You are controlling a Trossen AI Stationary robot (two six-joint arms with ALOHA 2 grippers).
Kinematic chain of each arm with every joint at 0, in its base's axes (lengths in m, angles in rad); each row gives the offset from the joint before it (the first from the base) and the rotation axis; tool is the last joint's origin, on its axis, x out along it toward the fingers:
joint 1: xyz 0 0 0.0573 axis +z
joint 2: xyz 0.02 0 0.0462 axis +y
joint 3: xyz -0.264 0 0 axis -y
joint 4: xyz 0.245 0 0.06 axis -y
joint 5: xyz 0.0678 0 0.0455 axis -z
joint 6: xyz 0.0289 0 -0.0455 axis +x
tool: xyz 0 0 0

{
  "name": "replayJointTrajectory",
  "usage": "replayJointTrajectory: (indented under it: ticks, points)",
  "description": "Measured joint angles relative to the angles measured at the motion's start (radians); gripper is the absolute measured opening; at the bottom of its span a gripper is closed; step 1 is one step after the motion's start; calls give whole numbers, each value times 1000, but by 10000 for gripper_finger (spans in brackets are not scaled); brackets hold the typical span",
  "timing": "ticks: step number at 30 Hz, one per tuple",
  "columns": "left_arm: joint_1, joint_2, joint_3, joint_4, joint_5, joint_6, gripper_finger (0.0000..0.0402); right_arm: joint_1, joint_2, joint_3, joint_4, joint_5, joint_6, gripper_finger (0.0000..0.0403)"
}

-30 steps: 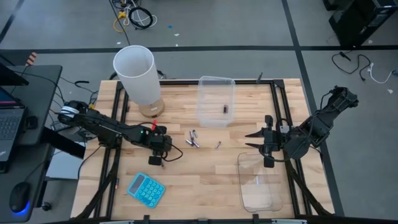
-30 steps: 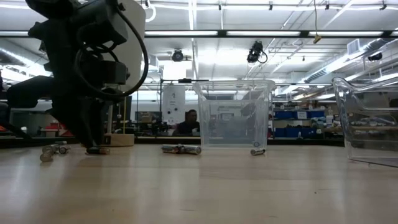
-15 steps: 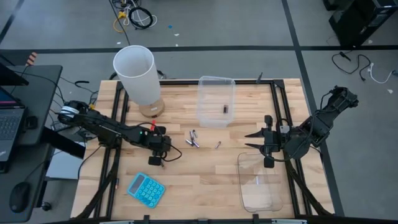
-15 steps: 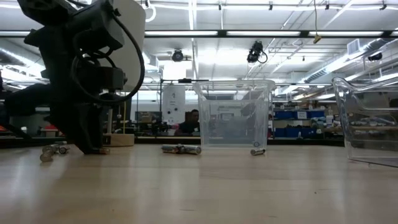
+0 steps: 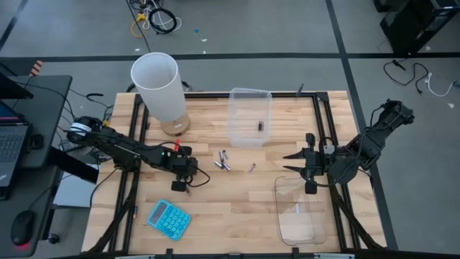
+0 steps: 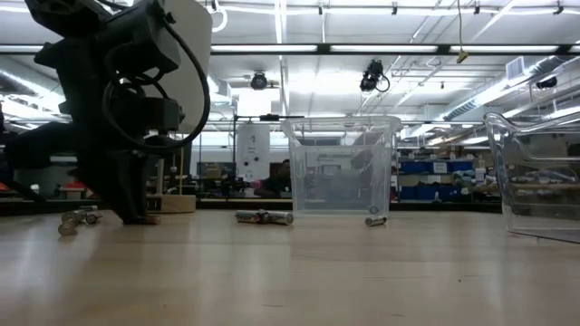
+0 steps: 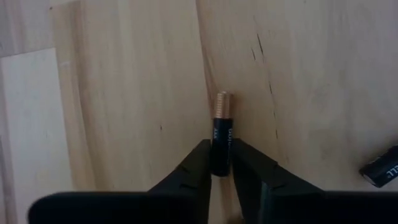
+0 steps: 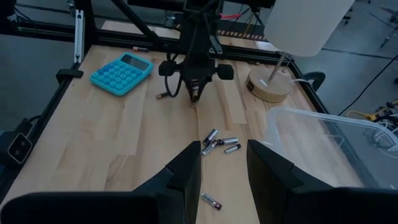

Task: Sort batteries
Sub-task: Put the brown battery into the top transparent bin

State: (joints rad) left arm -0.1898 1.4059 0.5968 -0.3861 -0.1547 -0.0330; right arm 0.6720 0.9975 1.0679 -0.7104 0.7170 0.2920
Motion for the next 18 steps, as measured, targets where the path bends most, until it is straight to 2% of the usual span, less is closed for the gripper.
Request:
replayJointTrajectory:
  ticks: [7,18]
  points:
    - [0,0,0,1,-6,0,26,0,0,0,0,0,0,115]
    - [0,0,0,11,-11,-5,22,0,0,1,0,0,0,115]
